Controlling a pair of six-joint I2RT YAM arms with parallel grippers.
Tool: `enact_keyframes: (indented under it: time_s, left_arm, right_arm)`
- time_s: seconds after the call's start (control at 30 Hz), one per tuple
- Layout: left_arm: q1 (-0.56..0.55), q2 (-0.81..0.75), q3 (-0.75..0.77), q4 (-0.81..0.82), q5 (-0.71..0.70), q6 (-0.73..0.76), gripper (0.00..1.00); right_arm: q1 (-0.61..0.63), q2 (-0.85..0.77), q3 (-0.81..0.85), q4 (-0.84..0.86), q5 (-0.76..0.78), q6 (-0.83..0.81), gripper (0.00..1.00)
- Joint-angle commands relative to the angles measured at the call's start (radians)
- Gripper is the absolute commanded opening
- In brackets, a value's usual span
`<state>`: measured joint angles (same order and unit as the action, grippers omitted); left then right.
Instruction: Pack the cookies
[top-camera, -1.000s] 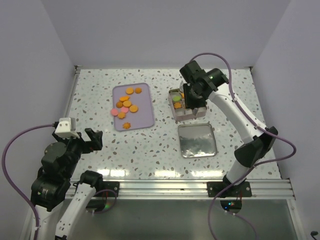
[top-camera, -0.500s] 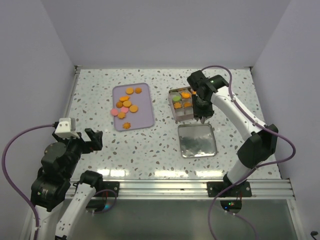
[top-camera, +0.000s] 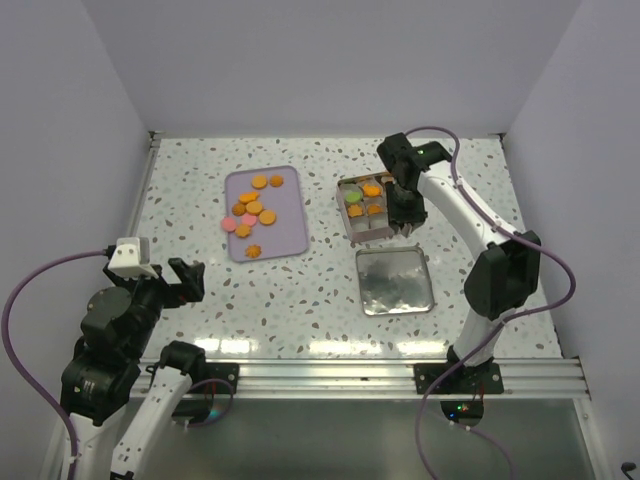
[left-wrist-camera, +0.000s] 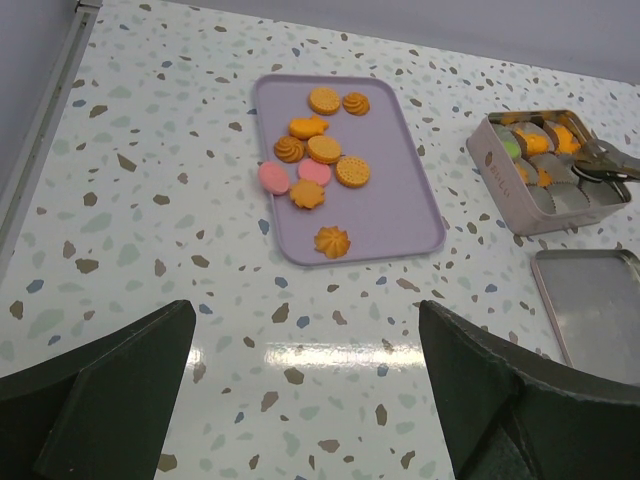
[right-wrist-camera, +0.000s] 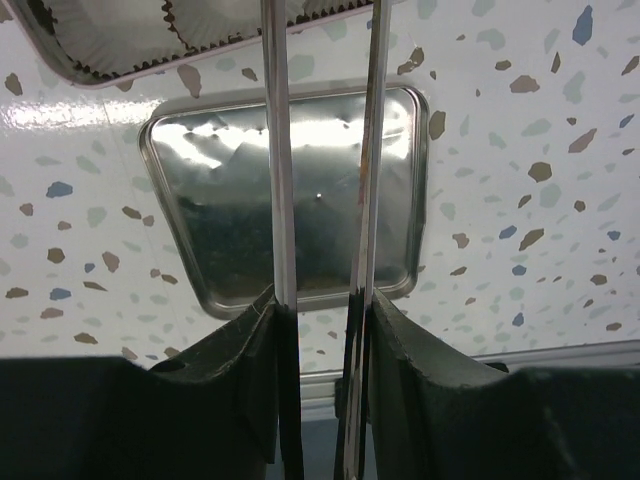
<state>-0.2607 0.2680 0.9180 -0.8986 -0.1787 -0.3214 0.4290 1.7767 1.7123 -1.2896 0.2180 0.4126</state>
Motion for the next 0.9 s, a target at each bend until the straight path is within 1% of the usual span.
enact_keyframes:
  time_s: [0.0, 0.23, 0.4, 0.63, 0.8, 0.87]
  left_arm:
    - [-0.005, -0.004, -0.002, 0.041, 0.002, 0.015, 1.0]
    - [-0.005, -0.001, -0.004, 0.043, 0.005, 0.016, 1.0]
    - [-0.005, 0.005, -0.005, 0.043, 0.007, 0.016, 1.0]
    - [-0.003, 0.008, -0.005, 0.044, 0.007, 0.018, 1.0]
    - [-0.005, 0.013, -0.004, 0.044, 0.008, 0.018, 1.0]
    - [-0.005, 0.011, -0.005, 0.044, 0.008, 0.018, 1.0]
  right_arm:
    - [-0.019, 0.01, 0.07, 0.029, 0.006, -0.032, 0.29]
    - [-0.042, 0.062, 0.125, 0.024, 0.009, -0.051, 0.3]
    - [-0.042, 0.078, 0.13, 0.021, 0.0, -0.049, 0.31]
    - [-0.044, 0.072, 0.099, 0.041, -0.011, -0.047, 0.41]
    - [-0.044, 0.07, 0.113, 0.035, -0.002, -0.049, 0.5]
    - [-0.044, 0.067, 0.128, 0.027, 0.004, -0.051, 0.5]
